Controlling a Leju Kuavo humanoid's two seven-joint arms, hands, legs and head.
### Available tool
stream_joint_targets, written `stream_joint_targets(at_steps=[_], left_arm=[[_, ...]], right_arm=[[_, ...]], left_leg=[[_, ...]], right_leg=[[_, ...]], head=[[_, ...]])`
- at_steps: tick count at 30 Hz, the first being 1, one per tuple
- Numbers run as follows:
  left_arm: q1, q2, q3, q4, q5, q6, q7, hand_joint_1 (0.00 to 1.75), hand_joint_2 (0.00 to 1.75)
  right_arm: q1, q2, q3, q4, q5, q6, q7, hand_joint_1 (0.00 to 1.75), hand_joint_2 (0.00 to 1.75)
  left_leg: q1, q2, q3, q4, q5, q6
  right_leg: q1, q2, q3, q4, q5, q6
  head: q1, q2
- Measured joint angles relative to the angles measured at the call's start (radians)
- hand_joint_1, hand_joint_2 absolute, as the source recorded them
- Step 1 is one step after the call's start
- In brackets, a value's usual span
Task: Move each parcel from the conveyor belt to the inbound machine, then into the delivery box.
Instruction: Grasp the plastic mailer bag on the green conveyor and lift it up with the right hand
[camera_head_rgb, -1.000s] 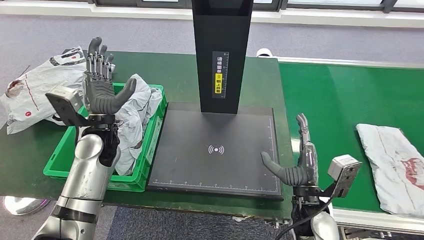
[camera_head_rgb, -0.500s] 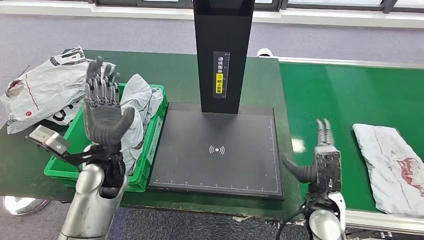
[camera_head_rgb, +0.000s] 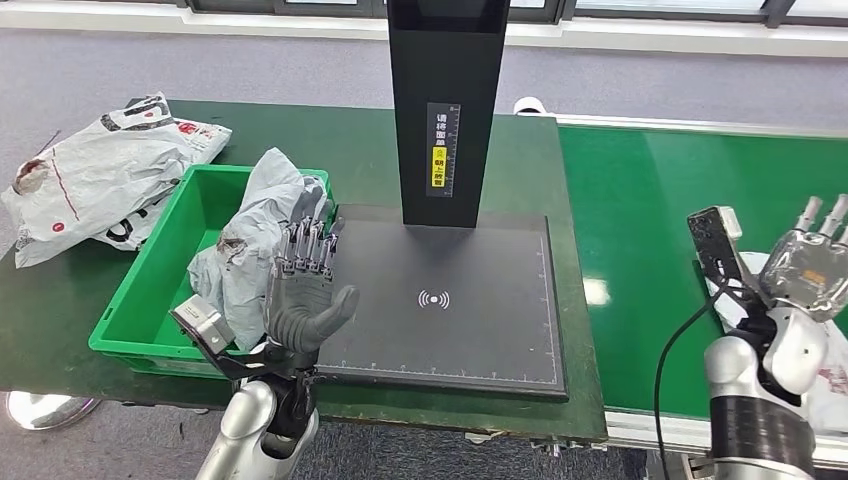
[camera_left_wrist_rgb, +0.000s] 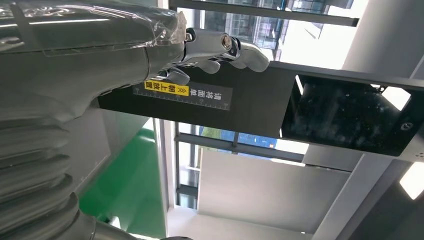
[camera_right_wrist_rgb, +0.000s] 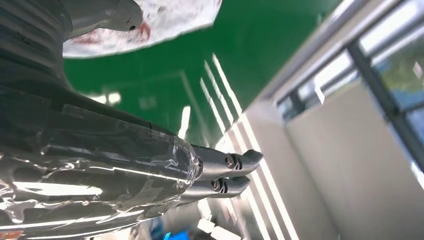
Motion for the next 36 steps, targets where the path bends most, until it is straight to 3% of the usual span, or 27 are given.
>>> stream_joint_targets(at_steps=[4,9,17,24,36], left_arm=[[0.012,-0.001,-0.004,0.003,-0.021,0.000,-0.016,0.00,1.75],[0.027,-0.002,-0.010,0.004,-0.031,-0.004,-0.032,0.00,1.75],[0.058,-0.002,-0.012,0.006,-0.049,-0.016,-0.052,0.00,1.75],[0.065,-0.002,-0.013,0.013,-0.065,-0.011,-0.056,0.00,1.75],[0.100,-0.002,-0.013,0.012,-0.123,0.053,-0.062,0.00,1.75]], right_arm=[[-0.050,-0.051,-0.019,0.137,-0.141,0.075,-0.112,0.00,1.75],[-0.081,-0.087,-0.053,0.315,-0.348,0.244,-0.255,0.00,1.75],[-0.073,-0.108,-0.061,0.531,-0.446,0.418,-0.328,0.00,1.75],[-0.067,-0.110,-0.060,0.613,-0.445,0.438,-0.320,0.00,1.75],[-0.085,-0.127,-0.051,0.646,-0.409,0.330,-0.225,0.00,1.75]], left_leg=[[0.000,-0.001,0.000,0.000,0.000,0.000],[0.000,-0.001,0.000,0.000,0.000,0.000],[0.000,-0.002,-0.001,0.000,-0.001,0.001],[0.000,-0.001,-0.001,0.000,-0.001,0.001],[0.000,-0.002,-0.001,0.000,-0.001,0.001]], right_leg=[[0.000,-0.001,0.000,0.000,0.000,0.000],[0.000,-0.001,0.000,0.000,-0.001,0.000],[0.000,-0.002,0.000,0.000,-0.001,0.000],[0.000,-0.002,0.000,0.000,-0.001,0.000],[0.000,-0.003,0.001,0.000,-0.001,0.000]], head=[[0.000,0.000],[0.000,0.000],[0.000,0.000],[0.000,0.000],[0.000,0.000]])
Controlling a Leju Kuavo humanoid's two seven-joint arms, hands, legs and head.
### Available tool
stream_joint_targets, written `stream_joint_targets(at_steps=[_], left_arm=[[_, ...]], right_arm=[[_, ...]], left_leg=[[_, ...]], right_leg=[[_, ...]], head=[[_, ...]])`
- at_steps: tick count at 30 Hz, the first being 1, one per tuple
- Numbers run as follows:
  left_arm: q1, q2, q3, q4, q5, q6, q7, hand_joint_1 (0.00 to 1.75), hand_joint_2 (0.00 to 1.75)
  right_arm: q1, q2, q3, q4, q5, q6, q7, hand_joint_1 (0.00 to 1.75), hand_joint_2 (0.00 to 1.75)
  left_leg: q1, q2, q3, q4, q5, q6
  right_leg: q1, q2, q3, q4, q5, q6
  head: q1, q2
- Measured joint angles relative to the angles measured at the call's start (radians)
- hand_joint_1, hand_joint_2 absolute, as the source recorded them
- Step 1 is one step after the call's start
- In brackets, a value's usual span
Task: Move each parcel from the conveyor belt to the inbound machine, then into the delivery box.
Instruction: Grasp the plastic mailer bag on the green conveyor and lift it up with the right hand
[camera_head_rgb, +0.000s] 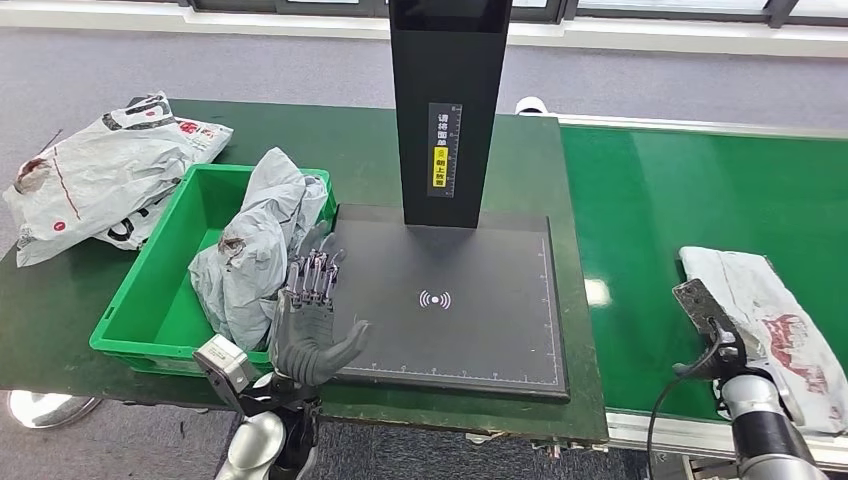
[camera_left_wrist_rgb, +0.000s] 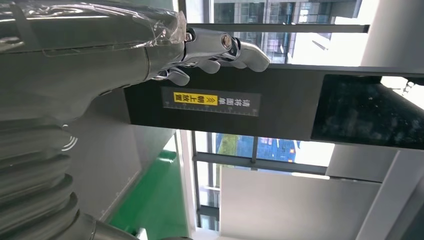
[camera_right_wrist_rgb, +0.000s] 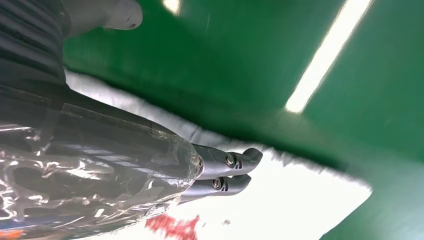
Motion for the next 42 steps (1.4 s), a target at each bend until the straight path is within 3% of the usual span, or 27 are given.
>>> stream_joint_targets(at_steps=[5,19,27,35,37,39,41,42], left_arm=[[0.023,0.000,0.000,-0.013,-0.002,0.005,0.000,0.00,1.75],[0.039,0.000,0.000,-0.020,-0.007,0.008,0.010,0.00,1.75],[0.019,0.002,-0.012,0.019,-0.022,0.013,0.005,0.00,1.75],[-0.002,0.003,-0.021,0.050,-0.037,0.040,0.002,0.00,1.75],[-0.002,0.003,-0.023,0.052,-0.035,0.050,0.002,0.00,1.75],[-0.002,0.005,-0.023,0.052,-0.035,0.060,0.001,0.00,1.75],[-0.001,0.008,-0.023,0.052,-0.035,0.069,0.000,0.00,1.75],[-0.001,0.009,-0.023,0.052,-0.034,0.072,-0.001,0.00,1.75]], right_arm=[[-0.003,-0.015,0.000,-0.034,0.019,-0.045,0.033,0.00,1.75],[0.051,-0.049,0.001,-0.090,0.053,-0.058,0.121,0.00,1.75],[0.098,-0.073,0.038,-0.010,0.083,0.085,0.053,0.00,1.75],[0.074,-0.087,0.115,0.057,0.102,0.130,0.031,0.00,1.75],[0.059,-0.086,0.133,0.071,0.108,0.131,0.030,0.14,1.75],[0.041,-0.082,0.147,0.084,0.113,0.127,0.033,1.01,1.75],[0.023,-0.074,0.157,0.096,0.115,0.123,0.038,1.75,1.75],[0.014,-0.070,0.160,0.102,0.116,0.121,0.040,1.75,1.75]], left_leg=[[0.000,0.000,0.000,0.000,0.000,0.000],[0.000,0.000,0.000,0.000,0.000,0.000],[0.001,0.001,0.004,0.000,-0.003,0.002],[0.001,0.002,0.015,0.000,-0.005,0.004],[0.001,0.002,0.016,0.000,-0.006,0.005],[0.001,0.002,0.017,0.000,-0.006,0.005],[0.001,0.003,0.018,0.000,-0.006,0.005],[0.001,0.003,0.018,0.000,-0.006,0.005]], right_leg=[[0.000,0.000,0.000,0.000,0.000,0.001],[0.000,0.000,0.000,0.000,-0.001,0.001],[0.001,0.001,0.003,-0.001,-0.002,0.002],[0.001,0.001,0.017,-0.004,-0.005,0.004],[0.001,0.001,0.019,-0.005,-0.005,0.004],[0.001,0.001,0.020,-0.005,-0.005,0.005],[0.001,0.002,0.020,-0.005,-0.005,0.005],[0.001,0.002,0.020,-0.006,-0.004,0.005]], head=[[0.000,0.000],[0.000,0.000],[0.000,0.000],[0.000,0.000],[0.000,0.000],[0.000,0.000],[0.000,0.000],[0.000,0.000]])
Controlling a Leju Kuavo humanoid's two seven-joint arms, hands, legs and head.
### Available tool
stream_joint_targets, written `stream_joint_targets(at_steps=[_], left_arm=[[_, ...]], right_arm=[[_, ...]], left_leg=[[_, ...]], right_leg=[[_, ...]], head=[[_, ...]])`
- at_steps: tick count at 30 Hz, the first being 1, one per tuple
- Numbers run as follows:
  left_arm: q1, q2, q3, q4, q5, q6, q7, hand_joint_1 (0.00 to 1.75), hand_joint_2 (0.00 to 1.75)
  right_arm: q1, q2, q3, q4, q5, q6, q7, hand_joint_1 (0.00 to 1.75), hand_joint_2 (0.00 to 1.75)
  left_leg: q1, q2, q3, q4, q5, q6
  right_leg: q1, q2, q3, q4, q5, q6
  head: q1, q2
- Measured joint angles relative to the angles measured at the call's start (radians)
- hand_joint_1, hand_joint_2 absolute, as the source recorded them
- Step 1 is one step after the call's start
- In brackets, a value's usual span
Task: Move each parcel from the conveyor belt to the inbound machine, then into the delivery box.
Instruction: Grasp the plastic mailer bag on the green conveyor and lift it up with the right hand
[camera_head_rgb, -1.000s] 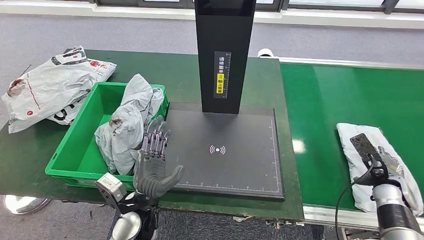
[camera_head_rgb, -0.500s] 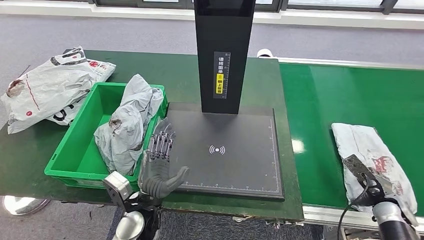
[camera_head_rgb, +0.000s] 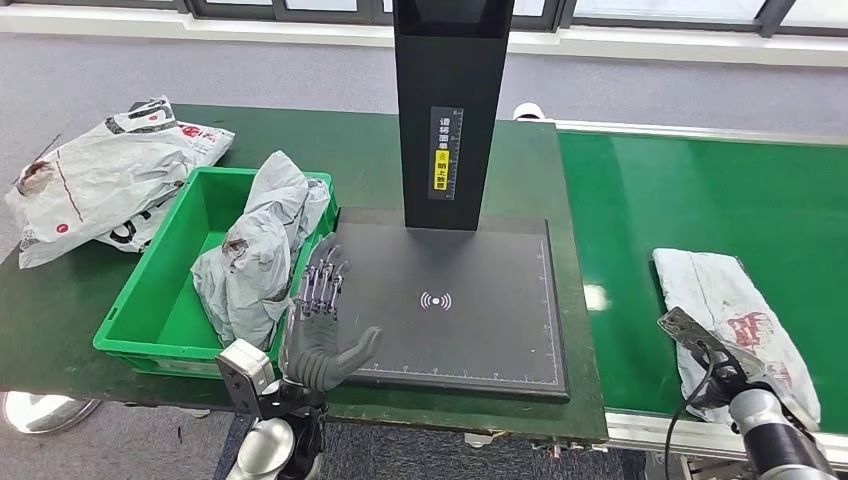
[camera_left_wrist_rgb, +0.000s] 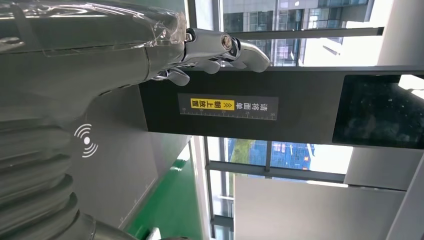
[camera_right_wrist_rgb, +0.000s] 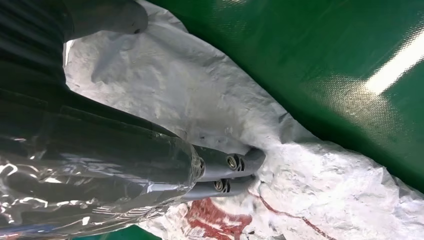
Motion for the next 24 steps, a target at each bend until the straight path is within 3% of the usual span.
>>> stream_joint_targets(at_steps=[9,24], left_arm=[[-0.003,0.003,0.000,0.000,-0.003,0.011,0.006,0.00,1.75],[0.009,0.003,0.000,-0.017,-0.033,0.025,0.010,0.00,1.75]], right_arm=[[-0.039,0.034,0.006,0.032,-0.006,-0.028,0.025,1.75,1.75],[-0.024,0.050,0.001,0.031,-0.055,-0.058,-0.012,1.75,1.75]], left_leg=[[-0.001,-0.001,-0.001,0.000,0.001,0.002],[-0.001,-0.003,-0.005,0.000,0.000,0.002]], right_leg=[[-0.001,-0.002,0.000,0.000,0.001,0.002],[-0.001,-0.003,-0.003,0.000,-0.001,0.001]], head=[[0.000,0.000],[0.000,0.000]])
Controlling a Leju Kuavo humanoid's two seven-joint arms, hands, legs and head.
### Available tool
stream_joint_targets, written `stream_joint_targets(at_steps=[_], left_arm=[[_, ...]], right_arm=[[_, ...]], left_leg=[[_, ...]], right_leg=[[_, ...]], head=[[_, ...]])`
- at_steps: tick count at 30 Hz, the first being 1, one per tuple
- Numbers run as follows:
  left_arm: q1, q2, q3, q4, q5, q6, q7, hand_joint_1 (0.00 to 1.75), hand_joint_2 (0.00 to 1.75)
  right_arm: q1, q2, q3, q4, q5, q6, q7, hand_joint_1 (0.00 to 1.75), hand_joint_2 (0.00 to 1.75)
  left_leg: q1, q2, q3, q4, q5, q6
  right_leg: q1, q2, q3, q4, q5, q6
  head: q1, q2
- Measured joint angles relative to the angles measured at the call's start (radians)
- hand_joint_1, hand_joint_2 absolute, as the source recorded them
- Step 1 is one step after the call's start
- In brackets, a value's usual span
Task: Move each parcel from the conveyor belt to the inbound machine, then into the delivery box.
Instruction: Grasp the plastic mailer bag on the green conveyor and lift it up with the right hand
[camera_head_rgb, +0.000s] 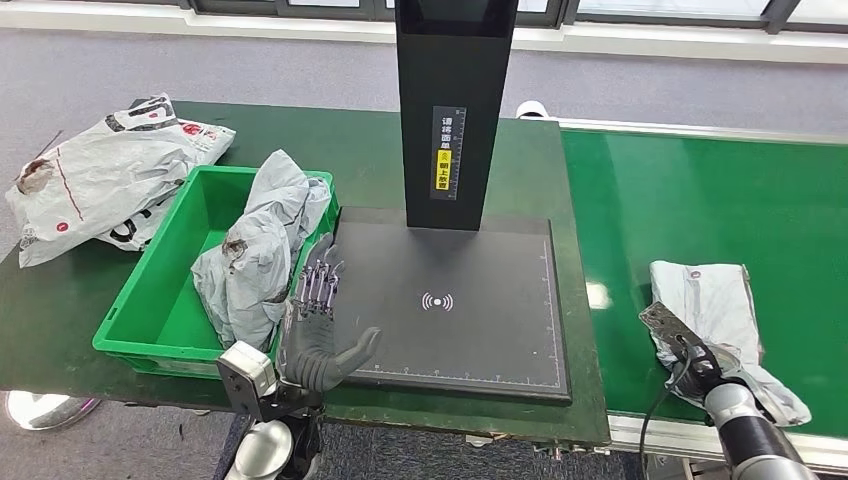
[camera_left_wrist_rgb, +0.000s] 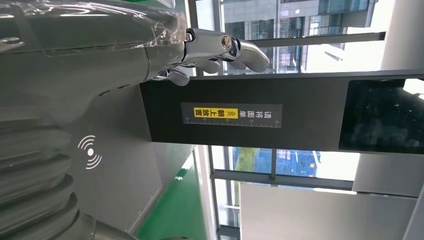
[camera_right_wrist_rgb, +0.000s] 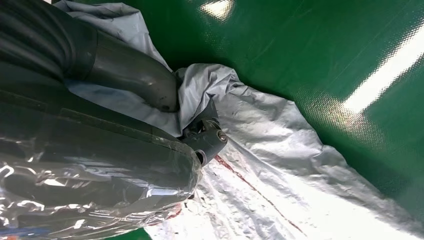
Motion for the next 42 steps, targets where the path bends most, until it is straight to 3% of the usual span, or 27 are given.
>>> stream_joint_targets(at_steps=[7,11,14,17,22,29,33,38,42], left_arm=[[0.005,0.000,0.000,-0.006,-0.001,0.004,0.000,0.00,1.75],[0.019,0.000,0.001,-0.019,-0.010,0.023,0.000,0.00,1.75],[0.037,-0.004,0.004,-0.038,-0.017,0.042,-0.002,0.00,1.75],[0.053,-0.012,0.007,-0.048,-0.022,0.054,-0.004,0.00,1.75],[0.060,-0.023,0.008,-0.049,-0.028,0.062,-0.006,0.00,1.75],[0.061,-0.031,0.008,-0.045,-0.034,0.070,-0.007,0.00,1.75],[0.060,-0.039,0.008,-0.040,-0.040,0.069,-0.007,0.00,1.75],[0.045,-0.052,0.008,-0.028,-0.049,0.065,-0.003,0.00,1.75],[0.037,-0.059,0.008,-0.017,-0.051,0.063,0.000,0.00,1.75]], right_arm=[[0.001,0.007,-0.005,-0.001,-0.026,0.000,-0.018,1.75,1.75],[0.009,0.027,-0.058,-0.043,-0.214,0.046,-0.130,1.75,1.75],[0.035,0.063,-0.114,-0.180,-0.428,0.102,-0.169,1.75,1.75],[0.071,0.109,-0.154,-0.370,-0.609,0.110,-0.139,1.75,1.75],[0.130,0.164,-0.176,-0.638,-0.743,0.072,-0.117,1.75,1.75],[0.215,0.227,-0.173,-0.895,-0.754,0.003,-0.143,1.75,1.75],[0.238,0.274,-0.138,-0.980,-0.689,-0.051,-0.146,1.75,1.75],[0.212,0.325,-0.018,-0.987,-0.570,-0.120,-0.115,1.75,1.75],[0.151,0.363,0.095,-0.901,-0.525,-0.150,-0.102,1.75,1.75]], left_leg=[[0.000,0.000,0.000,0.000,0.000,0.000],[0.000,0.000,-0.001,0.000,0.000,0.000],[0.000,-0.001,-0.001,0.000,0.000,0.000],[0.000,-0.003,-0.002,0.000,0.000,0.000],[0.000,-0.004,-0.002,0.000,0.000,0.000],[0.000,-0.004,-0.003,0.000,0.000,0.000],[0.000,-0.003,-0.003,0.000,0.000,0.000],[0.000,-0.002,-0.002,-0.001,0.001,-0.001],[0.001,-0.001,-0.002,-0.001,0.001,-0.002]], right_leg=[[0.000,0.000,0.000,0.000,0.000,0.000],[0.000,0.000,-0.001,0.001,0.000,0.000],[0.000,0.000,-0.002,0.001,0.000,0.000],[0.000,-0.004,-0.002,0.001,0.000,-0.001],[0.000,-0.005,-0.002,0.001,-0.001,-0.001],[0.000,-0.005,-0.002,0.001,-0.002,0.000],[0.000,-0.004,-0.002,0.001,-0.002,-0.001],[0.000,-0.003,-0.002,0.002,-0.001,-0.001],[0.000,-0.002,-0.002,0.002,-0.001,-0.002]], head=[[0.000,0.000],[0.000,0.000],[0.000,0.000],[0.000,0.000],[0.000,0.000],[0.000,0.000],[0.000,0.000],[0.000,0.000],[0.000,0.000]])
